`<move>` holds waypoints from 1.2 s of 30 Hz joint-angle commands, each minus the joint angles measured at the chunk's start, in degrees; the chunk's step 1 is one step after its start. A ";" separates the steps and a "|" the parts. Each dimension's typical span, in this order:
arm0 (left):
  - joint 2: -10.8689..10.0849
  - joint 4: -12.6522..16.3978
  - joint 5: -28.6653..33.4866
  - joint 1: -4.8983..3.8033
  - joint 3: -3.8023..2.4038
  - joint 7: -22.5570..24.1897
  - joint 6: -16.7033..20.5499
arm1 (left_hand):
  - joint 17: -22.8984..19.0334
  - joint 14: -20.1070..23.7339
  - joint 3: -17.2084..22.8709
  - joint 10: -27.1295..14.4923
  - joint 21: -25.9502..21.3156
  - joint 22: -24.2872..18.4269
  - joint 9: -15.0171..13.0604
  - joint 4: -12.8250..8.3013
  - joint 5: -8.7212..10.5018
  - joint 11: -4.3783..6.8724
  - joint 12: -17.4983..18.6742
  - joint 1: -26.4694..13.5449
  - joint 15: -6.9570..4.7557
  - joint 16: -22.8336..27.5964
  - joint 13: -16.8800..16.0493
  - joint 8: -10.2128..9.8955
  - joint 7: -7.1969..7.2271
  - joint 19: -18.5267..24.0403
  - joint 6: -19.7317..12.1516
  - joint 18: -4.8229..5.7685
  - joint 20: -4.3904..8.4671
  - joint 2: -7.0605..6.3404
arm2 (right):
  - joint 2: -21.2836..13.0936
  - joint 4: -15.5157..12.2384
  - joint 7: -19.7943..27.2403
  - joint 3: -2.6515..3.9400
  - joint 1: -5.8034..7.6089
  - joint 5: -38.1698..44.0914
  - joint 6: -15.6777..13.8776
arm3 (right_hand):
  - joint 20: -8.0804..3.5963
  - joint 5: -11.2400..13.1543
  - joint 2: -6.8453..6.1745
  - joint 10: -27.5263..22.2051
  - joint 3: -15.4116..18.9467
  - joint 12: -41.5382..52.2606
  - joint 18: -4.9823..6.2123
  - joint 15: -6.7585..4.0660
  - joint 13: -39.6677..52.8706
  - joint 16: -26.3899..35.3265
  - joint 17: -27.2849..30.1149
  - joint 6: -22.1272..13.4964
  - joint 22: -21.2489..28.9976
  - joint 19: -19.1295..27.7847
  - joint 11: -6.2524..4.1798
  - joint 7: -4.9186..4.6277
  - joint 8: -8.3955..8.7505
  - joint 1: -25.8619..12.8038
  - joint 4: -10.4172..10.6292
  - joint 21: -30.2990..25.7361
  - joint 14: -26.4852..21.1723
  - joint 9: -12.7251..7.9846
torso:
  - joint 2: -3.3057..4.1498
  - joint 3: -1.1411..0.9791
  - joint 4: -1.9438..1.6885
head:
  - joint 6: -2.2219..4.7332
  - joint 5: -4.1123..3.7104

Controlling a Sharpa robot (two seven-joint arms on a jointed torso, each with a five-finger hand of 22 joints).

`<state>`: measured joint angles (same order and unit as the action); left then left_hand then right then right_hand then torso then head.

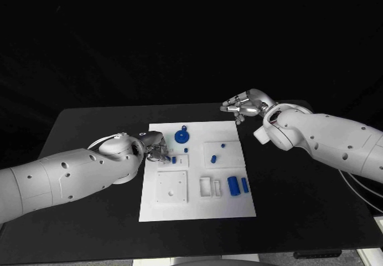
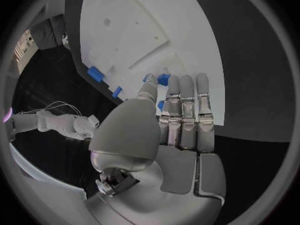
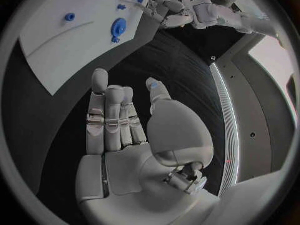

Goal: Assemble the parts on the task board

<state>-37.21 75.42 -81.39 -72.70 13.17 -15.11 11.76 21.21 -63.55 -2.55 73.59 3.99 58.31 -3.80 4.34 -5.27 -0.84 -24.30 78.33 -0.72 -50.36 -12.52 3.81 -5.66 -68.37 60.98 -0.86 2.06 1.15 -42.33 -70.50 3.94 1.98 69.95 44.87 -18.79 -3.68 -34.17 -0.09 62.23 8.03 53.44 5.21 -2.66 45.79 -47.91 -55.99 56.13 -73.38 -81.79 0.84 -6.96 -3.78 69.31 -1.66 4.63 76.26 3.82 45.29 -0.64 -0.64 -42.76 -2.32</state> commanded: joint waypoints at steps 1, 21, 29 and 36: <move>0.40 -0.37 2.04 -0.01 -0.04 0.49 -3.23 | -0.01 0.60 0.12 -0.57 0.09 0.25 0.10 -0.92 -1.03 -0.07 -0.21 0.70 -0.09 -0.43 -0.12 -0.15 -0.06 0.39 0.61 -0.12 -0.04 1.24 | 0.09 -0.02 0.31 0.02 -0.04 -0.01 0.88 | 0.05 -0.18 0.08 -0.17 -0.28 0.13 -0.09 0.06 0.03 -0.19 0.05 -0.38 -0.03 -0.03 0.24 -0.08 0.17 -0.60 0.13 -0.35 -0.23 -0.06 | 0.00 0.00 -0.04 | 0.01 -0.02; 2.07 -3.56 4.71 0.06 -0.04 1.02 -3.47 | -0.10 0.75 -0.38 -0.88 0.04 1.40 0.12 -1.40 -1.16 -0.13 -0.35 1.04 -0.06 -0.70 -0.09 -0.14 -0.25 0.57 -0.21 -0.20 -0.06 3.18 | 0.18 0.07 0.33 0.02 -0.16 -0.02 0.95 | 0.04 -0.16 0.14 -0.19 -0.39 0.14 -0.09 0.04 0.05 -0.21 0.03 -0.36 -0.05 -0.04 0.23 -0.07 0.17 -0.54 0.12 -0.35 -0.21 -0.06 | -0.01 -0.02 -0.01 | -0.07 0.00; 2.29 -3.94 4.96 0.07 -0.04 0.88 -3.67 | -0.09 0.71 -0.40 -0.90 0.05 1.55 0.14 -1.73 -1.22 -0.08 -0.43 1.44 -0.10 -0.79 -0.12 -0.18 -0.21 0.55 0.08 -0.22 -0.04 3.09 | 0.20 0.12 0.36 0.02 -0.24 -0.05 1.00 | 0.04 -0.16 0.14 -0.19 -0.39 0.14 -0.09 0.04 0.05 -0.21 0.03 -0.36 -0.05 -0.04 0.23 -0.07 0.17 -0.54 0.12 -0.35 -0.21 -0.06 | -0.03 -0.05 -0.02 | -0.05 -0.05; 2.55 -4.14 5.82 0.07 -0.05 1.02 -4.98 | -0.09 0.93 0.44 -1.19 0.12 2.18 0.15 -3.10 -5.24 -0.07 -0.19 2.82 -0.16 -0.85 0.05 -0.18 -0.30 0.78 -0.02 -0.26 0.05 3.52 | 0.25 0.18 0.39 0.02 -0.34 -0.13 1.03 | 0.04 -0.16 0.14 -0.19 -0.39 0.14 -0.09 0.04 0.05 -0.21 0.03 -0.36 -0.05 -0.04 0.23 -0.07 0.17 -0.54 0.12 -0.35 -0.21 -0.06 | -0.02 -0.03 -0.01 | -0.05 -0.02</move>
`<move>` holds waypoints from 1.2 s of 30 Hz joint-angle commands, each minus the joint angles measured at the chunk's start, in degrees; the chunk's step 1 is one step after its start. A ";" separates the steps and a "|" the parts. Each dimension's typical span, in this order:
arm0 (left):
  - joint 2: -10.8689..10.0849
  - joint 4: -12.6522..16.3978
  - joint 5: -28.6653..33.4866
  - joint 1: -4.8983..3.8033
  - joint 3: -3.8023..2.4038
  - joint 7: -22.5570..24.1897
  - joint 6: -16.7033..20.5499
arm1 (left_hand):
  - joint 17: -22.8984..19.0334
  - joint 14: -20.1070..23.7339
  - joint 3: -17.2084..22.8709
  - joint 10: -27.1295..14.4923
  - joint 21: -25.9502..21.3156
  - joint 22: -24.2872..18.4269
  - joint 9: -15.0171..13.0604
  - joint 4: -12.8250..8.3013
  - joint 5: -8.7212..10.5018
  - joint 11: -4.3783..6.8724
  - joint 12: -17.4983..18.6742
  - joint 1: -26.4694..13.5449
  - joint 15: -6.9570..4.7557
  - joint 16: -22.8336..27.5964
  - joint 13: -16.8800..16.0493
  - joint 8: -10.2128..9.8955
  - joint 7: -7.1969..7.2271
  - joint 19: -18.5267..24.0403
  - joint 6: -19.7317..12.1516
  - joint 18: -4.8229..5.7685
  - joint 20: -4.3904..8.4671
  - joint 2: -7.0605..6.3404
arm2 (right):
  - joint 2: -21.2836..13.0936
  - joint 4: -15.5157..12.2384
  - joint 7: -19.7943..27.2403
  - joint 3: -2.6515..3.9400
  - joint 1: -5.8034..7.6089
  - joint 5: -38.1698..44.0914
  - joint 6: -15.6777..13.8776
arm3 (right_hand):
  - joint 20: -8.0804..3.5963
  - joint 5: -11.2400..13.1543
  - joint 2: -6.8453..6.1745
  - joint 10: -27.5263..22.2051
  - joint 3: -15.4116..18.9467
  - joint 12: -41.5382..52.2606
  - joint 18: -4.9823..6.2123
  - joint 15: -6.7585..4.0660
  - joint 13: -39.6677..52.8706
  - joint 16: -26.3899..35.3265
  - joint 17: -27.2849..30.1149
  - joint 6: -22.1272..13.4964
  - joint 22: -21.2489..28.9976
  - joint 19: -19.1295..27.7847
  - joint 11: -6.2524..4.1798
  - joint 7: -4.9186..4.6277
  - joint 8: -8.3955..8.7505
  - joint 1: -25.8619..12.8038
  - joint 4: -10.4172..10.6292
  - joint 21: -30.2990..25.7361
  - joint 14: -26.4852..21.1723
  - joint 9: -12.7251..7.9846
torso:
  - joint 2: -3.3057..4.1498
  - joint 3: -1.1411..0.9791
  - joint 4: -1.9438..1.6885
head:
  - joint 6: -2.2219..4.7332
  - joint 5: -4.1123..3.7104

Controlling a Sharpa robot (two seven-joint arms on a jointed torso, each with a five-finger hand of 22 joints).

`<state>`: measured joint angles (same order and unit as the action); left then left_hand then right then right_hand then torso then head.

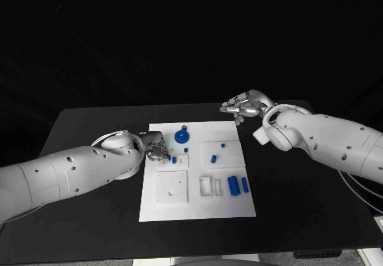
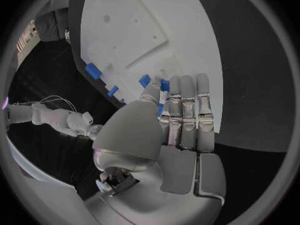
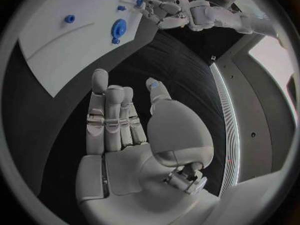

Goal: Assemble the parts on the task board

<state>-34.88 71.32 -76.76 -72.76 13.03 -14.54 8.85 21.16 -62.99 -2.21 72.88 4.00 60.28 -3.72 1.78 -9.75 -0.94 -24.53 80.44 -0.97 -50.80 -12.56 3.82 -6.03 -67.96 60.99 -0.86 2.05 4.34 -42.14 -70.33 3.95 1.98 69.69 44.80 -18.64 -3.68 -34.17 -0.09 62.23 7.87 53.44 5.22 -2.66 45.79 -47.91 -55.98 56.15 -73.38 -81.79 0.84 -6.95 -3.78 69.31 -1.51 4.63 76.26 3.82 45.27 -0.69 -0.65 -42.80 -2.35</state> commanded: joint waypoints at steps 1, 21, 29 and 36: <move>0.25 -0.07 1.46 0.14 0.09 0.49 -2.23 | -0.03 0.43 0.37 -0.53 0.15 0.38 0.06 -0.90 -1.23 0.04 0.06 1.05 0.07 -0.42 0.12 -0.16 0.10 0.42 0.14 -0.28 0.08 0.51 | 0.07 0.02 0.38 0.02 -0.10 -0.07 0.89 | 0.04 -0.16 0.14 -0.19 -0.23 0.14 -0.09 0.04 0.05 -0.21 0.03 -0.37 -0.05 -0.04 0.23 -0.09 0.17 -0.54 -0.04 -0.35 -0.21 -0.06 | 0.00 0.03 -0.01 | -0.02 0.02; -0.21 -1.06 10.36 0.13 0.08 3.04 1.47 | -0.29 0.60 12.11 -0.14 1.12 10.67 -0.56 -8.67 4.55 0.43 1.01 0.21 -0.36 -0.72 1.23 0.03 1.87 2.20 9.25 -1.07 0.55 1.11 | 0.08 0.13 0.39 0.02 -0.23 -0.13 0.96 | 0.04 -0.16 0.14 -0.19 -0.23 0.14 -0.09 0.04 0.05 -0.21 0.03 -0.37 -0.05 -0.04 0.23 -0.09 0.17 -0.54 -0.04 -0.35 -0.21 -0.06 | -0.01 0.07 -0.04 | 0.11 0.14; -0.62 -1.05 13.33 0.13 0.01 4.50 4.55 | -0.31 0.12 14.16 0.47 0.00 12.12 -0.73 -8.31 4.75 0.64 0.92 -0.88 -0.48 -0.87 1.25 0.12 2.19 1.59 10.07 -1.05 0.60 -0.13 | 0.14 0.16 0.37 0.02 -0.25 -0.15 1.01 | 0.04 -0.16 0.14 -0.19 -0.23 0.14 -0.09 0.04 0.05 -0.21 0.03 -0.37 -0.05 -0.04 0.23 -0.09 0.17 -0.54 -0.04 -0.35 -0.21 -0.06 | 0.00 0.06 -0.03 | 0.33 0.29; -1.37 -0.84 16.83 0.13 -0.10 5.92 5.98 | 1.01 -0.73 13.82 1.61 0.04 12.30 -1.06 -7.62 5.12 1.31 -0.91 -1.51 -1.14 -3.41 0.08 0.04 2.87 0.01 11.27 -0.59 1.25 -0.77 | 0.15 0.16 0.38 0.02 -0.26 -0.15 1.02 | 0.04 -0.16 0.14 -0.19 -0.23 0.14 -0.09 0.04 0.05 -0.21 0.03 -0.37 -0.05 -0.04 0.23 -0.09 0.17 -0.54 -0.04 -0.35 -0.21 -0.06 | -0.01 0.03 -0.03 | 0.50 0.35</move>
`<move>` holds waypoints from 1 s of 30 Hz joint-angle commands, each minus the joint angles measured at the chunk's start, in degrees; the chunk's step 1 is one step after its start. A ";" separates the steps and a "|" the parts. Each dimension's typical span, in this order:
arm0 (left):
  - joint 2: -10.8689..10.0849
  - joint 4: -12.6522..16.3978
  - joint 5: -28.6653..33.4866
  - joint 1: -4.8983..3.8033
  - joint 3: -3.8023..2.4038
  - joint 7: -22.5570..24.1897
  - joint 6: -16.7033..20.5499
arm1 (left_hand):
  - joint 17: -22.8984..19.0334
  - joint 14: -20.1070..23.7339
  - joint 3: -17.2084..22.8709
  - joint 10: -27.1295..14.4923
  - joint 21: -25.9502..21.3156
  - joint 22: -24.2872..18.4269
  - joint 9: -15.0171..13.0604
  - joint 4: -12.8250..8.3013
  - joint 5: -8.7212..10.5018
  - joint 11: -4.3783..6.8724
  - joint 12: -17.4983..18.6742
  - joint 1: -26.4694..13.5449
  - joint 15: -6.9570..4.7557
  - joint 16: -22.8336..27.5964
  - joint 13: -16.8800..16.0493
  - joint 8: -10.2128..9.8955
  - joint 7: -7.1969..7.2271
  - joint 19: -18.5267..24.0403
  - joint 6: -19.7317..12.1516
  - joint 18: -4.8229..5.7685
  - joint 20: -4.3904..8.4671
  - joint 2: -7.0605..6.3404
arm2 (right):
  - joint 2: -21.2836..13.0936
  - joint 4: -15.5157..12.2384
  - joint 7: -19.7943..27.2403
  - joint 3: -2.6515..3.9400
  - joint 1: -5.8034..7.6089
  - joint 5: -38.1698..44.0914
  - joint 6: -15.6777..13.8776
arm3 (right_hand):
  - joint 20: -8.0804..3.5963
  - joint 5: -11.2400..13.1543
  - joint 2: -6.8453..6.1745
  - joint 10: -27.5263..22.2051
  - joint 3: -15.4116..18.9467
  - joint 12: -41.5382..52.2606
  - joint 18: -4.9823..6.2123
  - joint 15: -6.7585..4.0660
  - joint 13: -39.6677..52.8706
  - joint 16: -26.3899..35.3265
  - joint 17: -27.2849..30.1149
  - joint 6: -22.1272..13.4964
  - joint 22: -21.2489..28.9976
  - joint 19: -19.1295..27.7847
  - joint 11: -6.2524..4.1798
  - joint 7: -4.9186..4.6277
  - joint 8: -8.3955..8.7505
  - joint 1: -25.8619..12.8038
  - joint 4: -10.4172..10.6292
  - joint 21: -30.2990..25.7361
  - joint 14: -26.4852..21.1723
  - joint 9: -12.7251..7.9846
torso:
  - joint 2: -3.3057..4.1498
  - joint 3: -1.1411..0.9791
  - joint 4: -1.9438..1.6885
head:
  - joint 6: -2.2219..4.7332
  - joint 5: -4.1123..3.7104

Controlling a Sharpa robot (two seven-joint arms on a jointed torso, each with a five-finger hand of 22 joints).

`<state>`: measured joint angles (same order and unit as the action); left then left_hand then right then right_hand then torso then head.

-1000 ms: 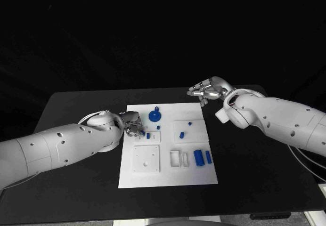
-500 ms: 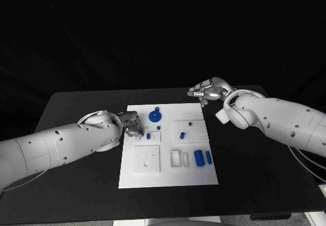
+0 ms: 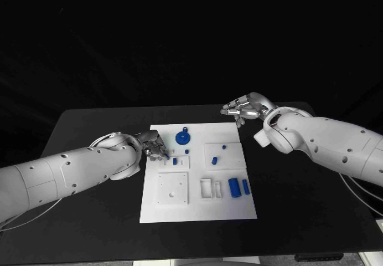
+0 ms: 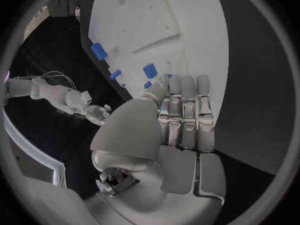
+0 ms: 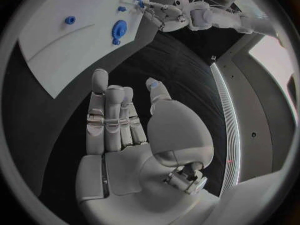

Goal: Assemble the parts on the task board

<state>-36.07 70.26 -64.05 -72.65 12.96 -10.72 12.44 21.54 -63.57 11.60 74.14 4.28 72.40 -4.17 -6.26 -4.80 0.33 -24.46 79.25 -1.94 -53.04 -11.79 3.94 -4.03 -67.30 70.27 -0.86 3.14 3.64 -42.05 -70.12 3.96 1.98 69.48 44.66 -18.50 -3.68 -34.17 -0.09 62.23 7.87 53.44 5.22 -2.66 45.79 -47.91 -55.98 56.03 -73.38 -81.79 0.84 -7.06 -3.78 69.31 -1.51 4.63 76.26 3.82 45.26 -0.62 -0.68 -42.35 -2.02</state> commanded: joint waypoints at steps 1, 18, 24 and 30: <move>-0.29 0.28 4.48 0.02 -0.03 2.22 2.55 | 0.69 -0.17 -0.01 0.41 -0.22 0.22 -0.61 0.45 0.17 0.06 -1.12 -0.33 -0.20 -1.29 -0.78 -0.08 0.88 -0.70 2.01 -0.59 0.19 -0.09 | 0.06 -0.04 0.37 0.02 -0.04 -0.01 0.88 | 0.03 -0.20 0.20 -0.20 -0.32 0.16 -0.10 0.04 0.06 -0.21 0.02 -0.21 -0.06 -0.03 0.22 0.03 0.17 -0.53 -0.10 -0.35 -0.21 -0.06 | 0.01 -0.03 0.03 | 0.05 0.02; -1.28 0.68 9.42 0.02 -0.08 2.88 3.08 | 1.22 -0.27 0.02 0.46 -0.25 1.39 -2.14 0.95 0.19 0.48 -3.19 -0.52 -0.60 -3.35 -2.06 -0.07 1.31 -1.60 2.59 -0.35 0.61 -0.62 | 0.05 -0.09 0.36 0.01 -0.05 -0.01 0.97 | 0.03 -0.20 0.20 -0.20 -0.32 0.16 -0.10 0.04 0.06 -0.21 0.02 -0.21 -0.06 -0.03 0.22 0.03 0.17 -0.53 -0.10 -0.35 -0.21 -0.06 | 0.01 -0.06 0.05 | 0.34 0.14; -1.64 1.03 10.96 0.02 -0.09 4.05 4.09 | 1.21 -0.41 0.22 0.54 -0.21 1.57 -2.40 0.92 0.20 0.54 -3.27 -0.49 -0.65 -3.47 -2.09 -0.07 1.30 -1.74 2.64 -0.41 0.65 -0.51 | 0.05 -0.31 0.35 0.01 -0.05 0.05 0.94 | 0.03 -0.20 0.27 -0.20 -0.40 0.17 -0.10 0.03 0.07 -0.21 0.02 -0.18 -0.07 -0.03 0.21 0.04 0.16 -0.49 -0.19 -0.35 -0.21 -0.05 | 0.01 -0.06 0.05 | 0.63 0.23; -2.45 2.08 20.78 0.02 -0.32 7.82 5.16 | 1.05 -0.16 0.72 0.31 -0.26 1.96 -3.50 0.75 0.41 0.43 -3.26 -0.61 -0.59 -3.32 -2.10 -0.11 1.24 -1.43 2.54 -0.39 0.63 -0.13 | 0.01 -0.82 0.50 0.01 -0.06 1.51 0.66 | 0.00 0.09 0.48 -0.20 -0.82 0.14 -0.11 -0.01 0.04 -0.21 0.03 -0.04 -0.09 -0.04 0.16 0.05 0.17 0.10 -0.72 -0.34 -0.19 -0.06 | -0.02 -0.06 -0.01 | 0.86 0.21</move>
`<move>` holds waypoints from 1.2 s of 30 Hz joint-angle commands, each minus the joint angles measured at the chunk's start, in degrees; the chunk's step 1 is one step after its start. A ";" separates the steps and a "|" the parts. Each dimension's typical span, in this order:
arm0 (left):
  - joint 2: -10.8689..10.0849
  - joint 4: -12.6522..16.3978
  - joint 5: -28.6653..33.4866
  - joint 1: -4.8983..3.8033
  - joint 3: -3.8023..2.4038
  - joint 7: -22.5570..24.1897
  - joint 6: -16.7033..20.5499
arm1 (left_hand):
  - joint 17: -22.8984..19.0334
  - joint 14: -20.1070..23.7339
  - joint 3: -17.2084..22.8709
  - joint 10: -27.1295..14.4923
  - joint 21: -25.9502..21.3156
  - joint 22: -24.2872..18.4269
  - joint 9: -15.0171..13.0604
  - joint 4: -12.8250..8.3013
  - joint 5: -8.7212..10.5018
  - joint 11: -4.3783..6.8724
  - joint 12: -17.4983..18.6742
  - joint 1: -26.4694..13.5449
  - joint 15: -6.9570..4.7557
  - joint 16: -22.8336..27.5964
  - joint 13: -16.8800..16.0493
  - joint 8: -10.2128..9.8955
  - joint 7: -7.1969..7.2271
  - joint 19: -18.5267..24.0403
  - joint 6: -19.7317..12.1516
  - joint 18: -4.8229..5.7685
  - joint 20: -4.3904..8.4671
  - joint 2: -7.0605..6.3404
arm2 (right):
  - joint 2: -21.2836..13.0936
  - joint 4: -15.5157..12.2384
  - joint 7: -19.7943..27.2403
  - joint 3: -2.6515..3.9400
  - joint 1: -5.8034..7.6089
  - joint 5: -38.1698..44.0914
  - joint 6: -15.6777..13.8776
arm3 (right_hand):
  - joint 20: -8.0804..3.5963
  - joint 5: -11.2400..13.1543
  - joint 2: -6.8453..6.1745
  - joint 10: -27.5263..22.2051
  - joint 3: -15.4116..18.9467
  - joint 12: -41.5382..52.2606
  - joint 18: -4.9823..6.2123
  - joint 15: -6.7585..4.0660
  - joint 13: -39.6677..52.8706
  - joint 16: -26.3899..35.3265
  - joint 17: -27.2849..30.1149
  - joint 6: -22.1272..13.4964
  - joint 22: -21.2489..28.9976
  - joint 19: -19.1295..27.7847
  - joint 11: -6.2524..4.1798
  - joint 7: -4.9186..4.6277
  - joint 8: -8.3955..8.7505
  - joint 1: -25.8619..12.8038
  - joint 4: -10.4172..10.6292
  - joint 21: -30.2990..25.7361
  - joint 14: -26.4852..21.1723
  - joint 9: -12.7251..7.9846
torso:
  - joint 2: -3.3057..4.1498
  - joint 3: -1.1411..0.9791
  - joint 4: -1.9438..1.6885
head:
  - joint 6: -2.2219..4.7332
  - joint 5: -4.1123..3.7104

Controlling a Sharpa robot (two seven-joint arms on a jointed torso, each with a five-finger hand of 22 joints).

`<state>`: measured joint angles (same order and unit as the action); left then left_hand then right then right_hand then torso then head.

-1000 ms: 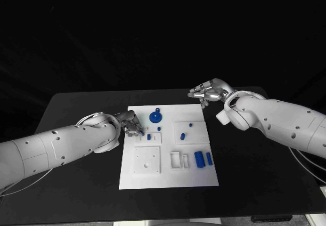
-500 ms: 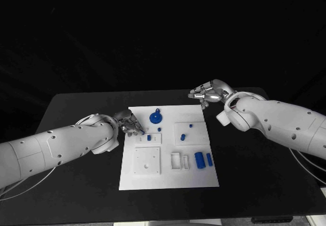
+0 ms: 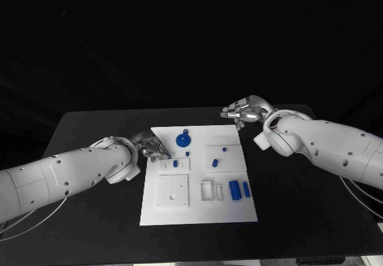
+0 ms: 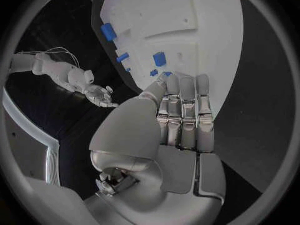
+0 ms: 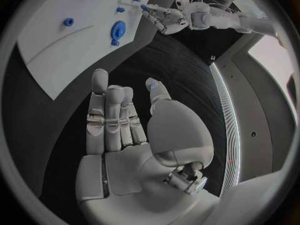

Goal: Assemble the parts on the task board

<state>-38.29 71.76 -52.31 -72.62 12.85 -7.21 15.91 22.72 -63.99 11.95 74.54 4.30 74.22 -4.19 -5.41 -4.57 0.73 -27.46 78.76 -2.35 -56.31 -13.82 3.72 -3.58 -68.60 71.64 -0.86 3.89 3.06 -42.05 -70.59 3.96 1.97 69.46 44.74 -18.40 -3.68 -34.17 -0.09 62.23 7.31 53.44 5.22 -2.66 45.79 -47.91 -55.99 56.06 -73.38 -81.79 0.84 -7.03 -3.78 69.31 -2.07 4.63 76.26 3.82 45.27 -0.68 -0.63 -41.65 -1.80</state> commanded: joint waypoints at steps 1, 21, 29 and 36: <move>-0.40 0.79 11.35 -0.01 -0.37 5.18 1.84 | -0.18 0.28 0.49 -0.12 -0.26 0.26 -3.97 -0.22 0.20 0.04 -0.28 -0.22 -0.15 -0.01 -0.06 0.11 0.79 -0.14 1.10 -0.41 -0.14 0.54 | 0.01 -0.49 0.54 0.01 -0.04 1.75 0.51 | -0.03 0.39 0.55 -0.20 -0.57 0.09 -0.12 -0.02 0.01 -0.19 0.04 0.03 -0.11 -0.05 0.15 0.02 0.20 0.16 -0.47 -0.33 -0.21 -0.08 | -0.02 0.00 -0.06 | 0.23 0.02; -3.78 5.93 46.78 -0.01 -2.23 14.33 -0.99 | -0.15 0.50 1.41 -0.44 -0.35 0.00 -9.60 -1.74 0.15 0.02 -0.85 -1.96 -0.09 -0.17 -0.29 0.05 0.93 -0.04 0.22 -0.51 -0.28 1.59 | 0.71 -6.64 0.71 -0.06 -1.00 19.94 -2.52 | -0.31 6.87 -0.13 0.31 -12.24 -0.07 -0.08 -0.33 -0.10 -0.10 0.09 2.56 -1.47 -0.01 -0.29 0.29 0.20 -0.07 -10.16 -0.20 0.03 -0.11 | -0.07 0.11 -0.02 | 2.23 0.78; -3.88 6.39 53.56 0.06 -2.26 16.32 -1.06 | -0.15 0.34 1.55 -0.33 -0.35 -0.48 -10.50 -2.00 0.04 0.05 -0.93 -2.31 -0.12 -0.19 -0.28 0.05 0.97 -0.17 0.12 -0.55 -0.29 1.74 | 2.26 -9.42 -0.05 -0.29 -1.71 31.32 -7.06 | -0.52 10.50 -1.01 0.90 -15.51 -0.17 -0.10 -0.57 -0.13 -0.05 0.18 4.87 -2.17 -0.09 -0.60 0.77 0.24 0.57 -11.97 -0.13 0.32 -0.14 | -0.09 0.11 -0.03 | 3.51 1.45; -3.90 6.92 55.48 0.37 -2.26 17.36 -1.39 | -0.10 0.40 1.66 -0.38 -0.33 -0.76 -11.12 -2.27 0.00 0.05 -1.00 -2.60 -0.11 -0.22 -0.31 0.06 0.98 -0.18 0.01 -0.54 -0.30 1.90 | 3.78 -11.19 -2.54 -0.70 -2.26 35.62 -9.47 | -0.68 13.25 -1.60 1.31 -17.53 -0.25 -0.19 -0.74 0.06 0.03 0.24 6.15 -2.27 -0.34 -0.83 1.12 0.25 0.29 -11.70 -0.15 0.65 -0.14 | -0.13 0.15 -0.12 | 4.26 1.86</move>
<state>-42.23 78.42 -0.27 -72.30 10.64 7.80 15.74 22.55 -63.77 13.63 74.53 4.30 73.52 -4.18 -7.43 -4.36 0.71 -28.30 76.26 -2.57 -56.31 -14.08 3.50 -3.26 -68.59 71.33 -0.85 3.89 4.51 -38.47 -81.40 3.08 1.31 67.34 75.00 -25.05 -4.07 -21.08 -1.23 63.30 -10.07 53.43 5.22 -3.25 45.77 -47.91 -55.84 61.99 -74.95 -82.18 0.19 -5.85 -3.77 69.54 -13.69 4.63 76.85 3.72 45.15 -0.55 -0.68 -37.72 -0.07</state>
